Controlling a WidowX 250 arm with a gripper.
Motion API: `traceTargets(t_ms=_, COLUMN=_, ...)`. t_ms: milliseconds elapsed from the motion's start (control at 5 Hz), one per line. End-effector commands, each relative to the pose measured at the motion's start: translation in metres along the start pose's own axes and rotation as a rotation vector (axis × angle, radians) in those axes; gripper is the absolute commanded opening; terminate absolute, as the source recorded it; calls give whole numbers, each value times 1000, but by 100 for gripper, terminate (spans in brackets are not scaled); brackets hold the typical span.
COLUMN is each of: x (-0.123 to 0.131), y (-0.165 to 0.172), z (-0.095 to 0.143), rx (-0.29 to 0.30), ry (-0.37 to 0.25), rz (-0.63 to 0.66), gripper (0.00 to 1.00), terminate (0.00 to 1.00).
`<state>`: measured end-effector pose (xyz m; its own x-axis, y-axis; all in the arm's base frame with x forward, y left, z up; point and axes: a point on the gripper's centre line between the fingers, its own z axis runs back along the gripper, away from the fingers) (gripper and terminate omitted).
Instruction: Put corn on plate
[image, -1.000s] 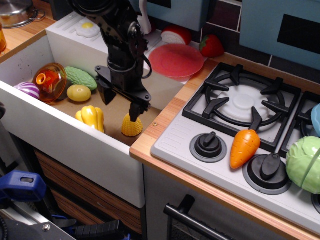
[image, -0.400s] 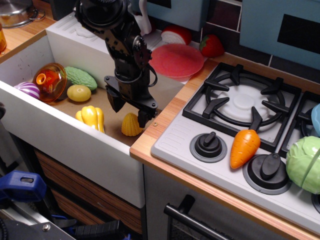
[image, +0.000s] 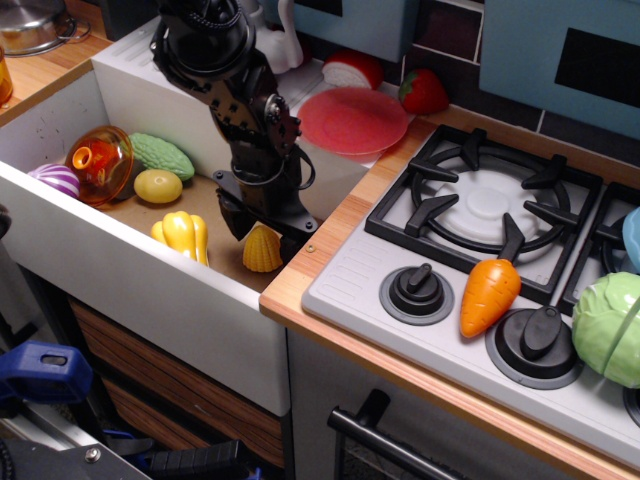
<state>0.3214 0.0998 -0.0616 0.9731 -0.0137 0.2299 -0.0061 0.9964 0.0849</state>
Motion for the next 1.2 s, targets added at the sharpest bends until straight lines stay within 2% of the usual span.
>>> traceTargets(t_ms=0, x=10, y=7, z=8, rx=4, ry=-32, rz=19, gripper=0, terminate=0)
traceTargets(t_ms=400, x=11, y=8, z=8, rx=10, ry=-41, rz=39, gripper=0, terminate=0)
traceTargets(t_ms=600, x=11, y=9, z=7, rx=77, ry=-66, rz=1, gripper=0, terminate=0)
traceTargets(t_ms=800, x=27, y=8, z=55, rx=133, ry=-60, rz=-21, gripper=0, terminate=0)
traceTargets(t_ms=1000, x=42, y=5, z=103, rx=160, ry=-62, rz=-73, gripper=0, terminate=0)
